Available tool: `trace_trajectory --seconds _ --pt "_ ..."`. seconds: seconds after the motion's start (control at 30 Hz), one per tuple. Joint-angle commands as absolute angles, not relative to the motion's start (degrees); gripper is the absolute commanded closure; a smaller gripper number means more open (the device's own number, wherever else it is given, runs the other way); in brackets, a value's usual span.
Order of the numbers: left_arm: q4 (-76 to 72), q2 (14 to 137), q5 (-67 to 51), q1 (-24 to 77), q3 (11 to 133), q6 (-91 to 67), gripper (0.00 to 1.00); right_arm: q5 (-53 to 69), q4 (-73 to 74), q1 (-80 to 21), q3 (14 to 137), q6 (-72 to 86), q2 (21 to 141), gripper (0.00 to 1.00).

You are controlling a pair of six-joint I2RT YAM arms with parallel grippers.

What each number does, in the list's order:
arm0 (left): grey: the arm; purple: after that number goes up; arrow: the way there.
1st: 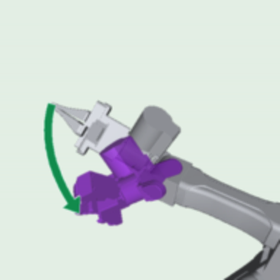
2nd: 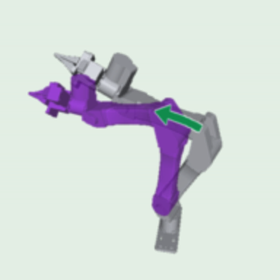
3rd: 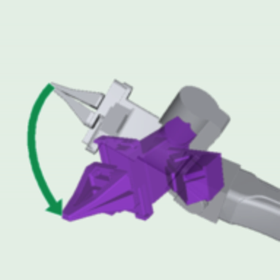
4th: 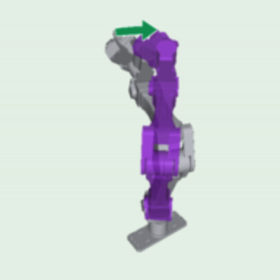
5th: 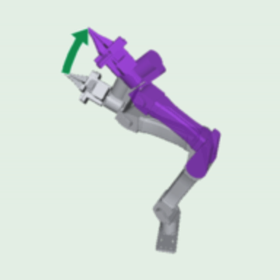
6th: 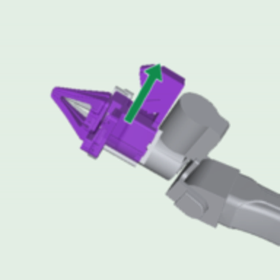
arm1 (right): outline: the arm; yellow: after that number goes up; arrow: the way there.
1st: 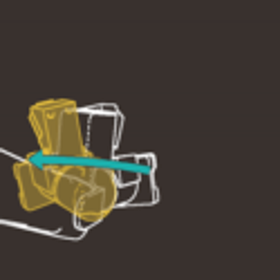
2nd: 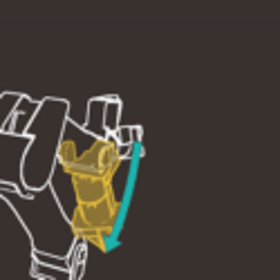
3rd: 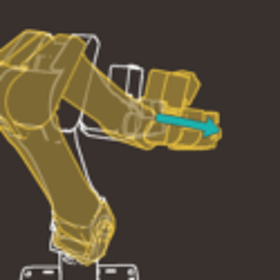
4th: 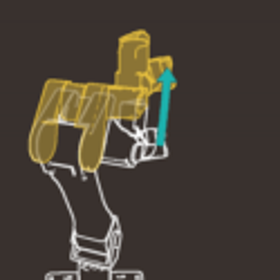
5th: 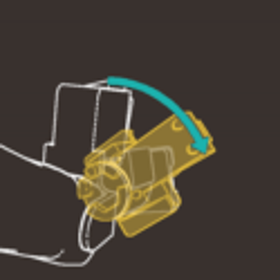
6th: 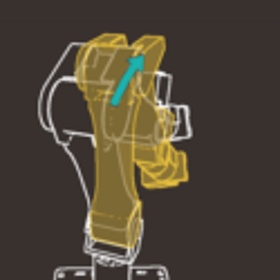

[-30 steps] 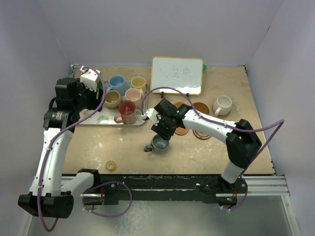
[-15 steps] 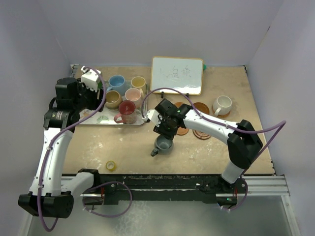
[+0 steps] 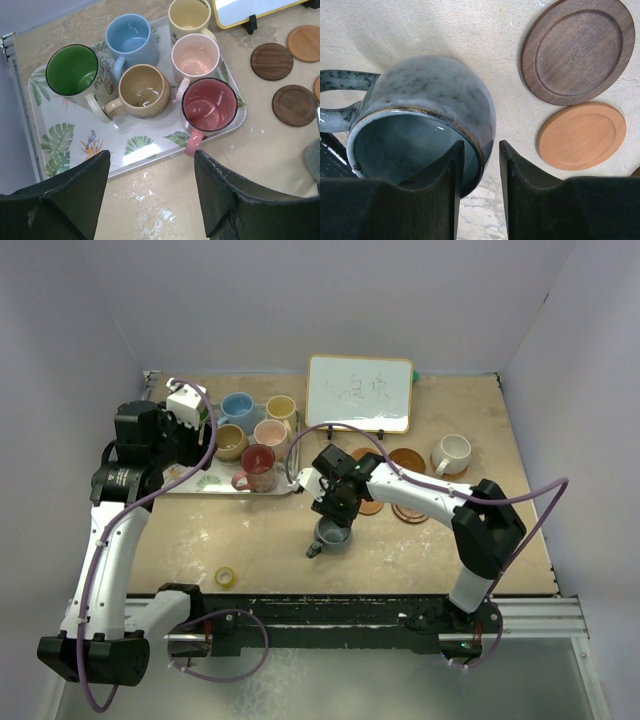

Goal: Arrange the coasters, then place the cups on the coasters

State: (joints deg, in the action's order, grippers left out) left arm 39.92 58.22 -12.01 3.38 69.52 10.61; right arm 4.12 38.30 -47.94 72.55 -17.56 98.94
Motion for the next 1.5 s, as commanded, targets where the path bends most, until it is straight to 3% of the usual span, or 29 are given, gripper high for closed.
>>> trace_trajectory --seconds 0.0,0.3,0.53,0.93,1.2,1.47 --pt "37.1 57.1 -12.9 2.9 69.5 10.4 0.34 4.9 40.0 -47.8 74.1 -17.3 98.7 0.66" --pt "36.7 57.4 -12.2 2.9 69.3 10.5 0.33 3.9 39.1 -46.3 73.0 -17.6 94.4 1.00" --pt "36.6 56.8 -10.8 2.9 69.0 10.6 0.30 3.8 40.8 -40.3 71.2 -20.9 85.9 1.00" --pt "36.1 55.7 -11.1 2.9 67.8 10.7 0.25 -3.9 43.1 -15.4 63.9 -35.4 68.7 1.00" --pt "36.0 55.3 -12.4 2.9 67.3 10.8 0.23 -4.9 37.7 0.6 62.8 -45.5 69.9 1.00" --pt "35.2 55.2 -13.0 2.9 66.2 11.1 0.23 -7.3 24.4 6.5 60.0 -52.9 77.8 1.00"
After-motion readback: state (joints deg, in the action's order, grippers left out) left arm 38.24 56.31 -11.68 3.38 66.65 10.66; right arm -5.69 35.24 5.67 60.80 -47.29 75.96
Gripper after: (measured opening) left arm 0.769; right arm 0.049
